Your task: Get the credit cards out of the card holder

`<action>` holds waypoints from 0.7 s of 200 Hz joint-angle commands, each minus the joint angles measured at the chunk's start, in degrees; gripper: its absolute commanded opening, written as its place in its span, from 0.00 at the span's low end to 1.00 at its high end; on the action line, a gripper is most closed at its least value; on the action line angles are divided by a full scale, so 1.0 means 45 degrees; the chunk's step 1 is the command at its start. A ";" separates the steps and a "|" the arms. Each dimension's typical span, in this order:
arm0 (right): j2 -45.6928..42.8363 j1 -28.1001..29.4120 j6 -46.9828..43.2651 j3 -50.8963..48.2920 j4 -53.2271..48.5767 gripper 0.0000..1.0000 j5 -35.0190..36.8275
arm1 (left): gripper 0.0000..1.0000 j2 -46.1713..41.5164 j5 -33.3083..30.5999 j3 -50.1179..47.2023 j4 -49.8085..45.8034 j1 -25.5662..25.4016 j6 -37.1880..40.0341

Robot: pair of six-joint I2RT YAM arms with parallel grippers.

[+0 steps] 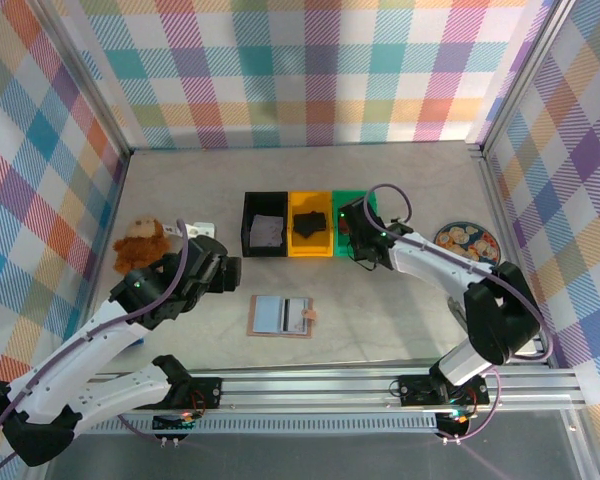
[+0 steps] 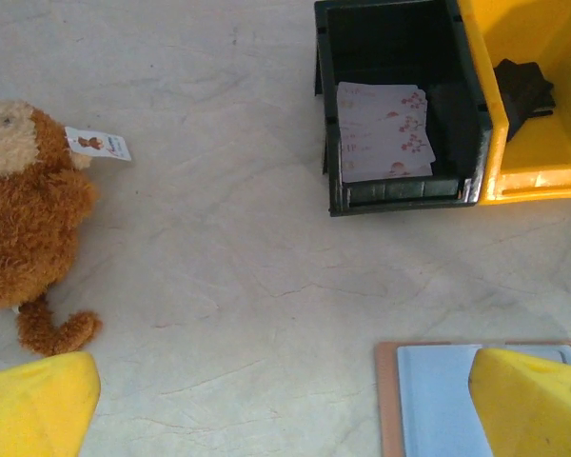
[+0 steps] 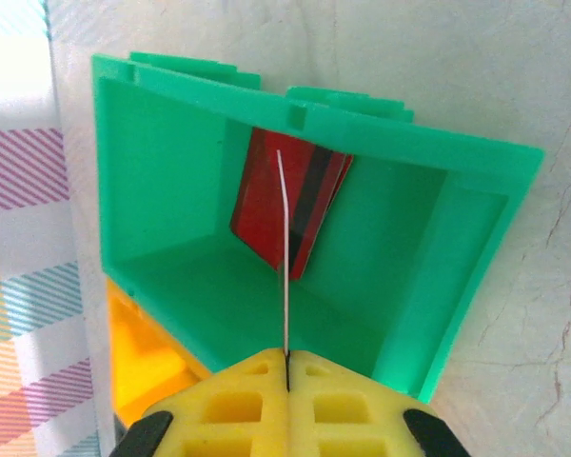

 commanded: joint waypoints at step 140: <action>0.2395 -0.0629 -0.0197 0.0320 0.2112 0.00 -0.0155 | 1.00 -0.0408 -0.0312 -0.0649 0.0706 -0.0018 0.0250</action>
